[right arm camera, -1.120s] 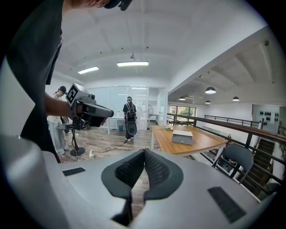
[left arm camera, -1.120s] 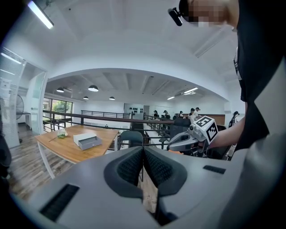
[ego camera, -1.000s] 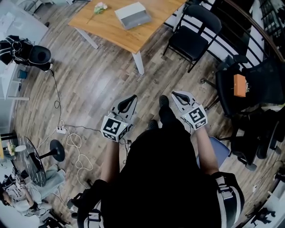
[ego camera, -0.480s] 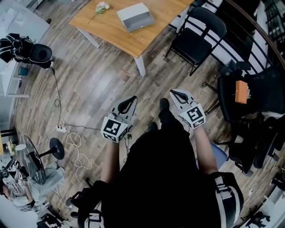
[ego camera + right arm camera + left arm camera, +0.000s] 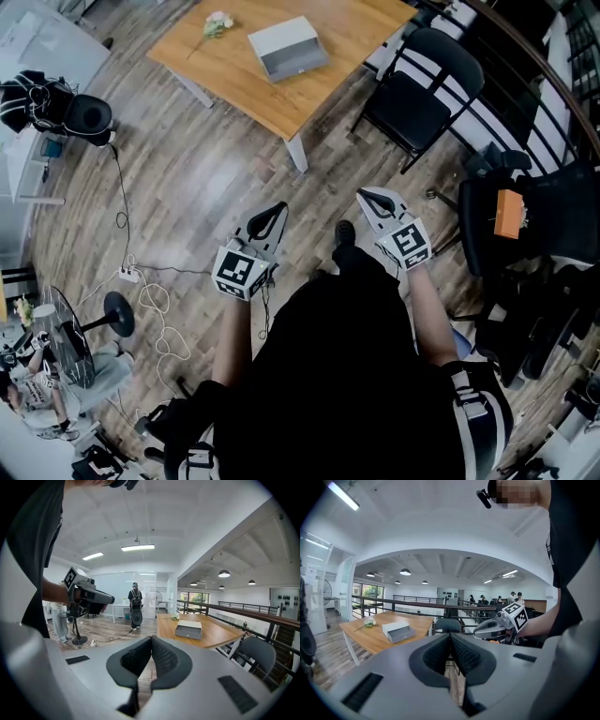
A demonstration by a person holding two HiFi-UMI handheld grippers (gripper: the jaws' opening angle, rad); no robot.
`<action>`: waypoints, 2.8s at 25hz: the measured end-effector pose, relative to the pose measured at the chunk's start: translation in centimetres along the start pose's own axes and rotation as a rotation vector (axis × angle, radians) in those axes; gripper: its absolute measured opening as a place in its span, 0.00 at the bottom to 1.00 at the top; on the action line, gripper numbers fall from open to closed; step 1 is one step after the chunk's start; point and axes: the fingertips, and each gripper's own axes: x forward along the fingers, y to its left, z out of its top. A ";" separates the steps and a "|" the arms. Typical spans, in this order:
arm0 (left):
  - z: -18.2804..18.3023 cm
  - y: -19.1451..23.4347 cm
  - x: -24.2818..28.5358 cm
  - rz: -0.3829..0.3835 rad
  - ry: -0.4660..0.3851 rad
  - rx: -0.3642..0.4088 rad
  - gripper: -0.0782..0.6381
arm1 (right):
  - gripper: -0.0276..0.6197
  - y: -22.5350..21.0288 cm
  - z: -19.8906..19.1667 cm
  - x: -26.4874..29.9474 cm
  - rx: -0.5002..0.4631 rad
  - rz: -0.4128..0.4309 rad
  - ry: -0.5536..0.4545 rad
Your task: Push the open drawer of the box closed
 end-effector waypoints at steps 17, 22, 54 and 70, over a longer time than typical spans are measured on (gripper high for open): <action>3.5 3.1 9.5 0.103 0.005 -0.016 0.14 | 0.07 -11.5 0.4 4.2 -0.015 0.099 0.010; 3.5 3.9 10.8 0.154 0.012 -0.024 0.14 | 0.07 -13.1 0.2 5.8 -0.020 0.149 0.005; 4.0 16.1 16.0 0.195 -0.021 -0.078 0.14 | 0.07 -19.0 2.0 17.4 -0.079 0.193 0.073; 8.1 34.9 22.8 0.036 -0.033 -0.061 0.14 | 0.07 -23.9 9.5 35.2 -0.069 0.112 0.079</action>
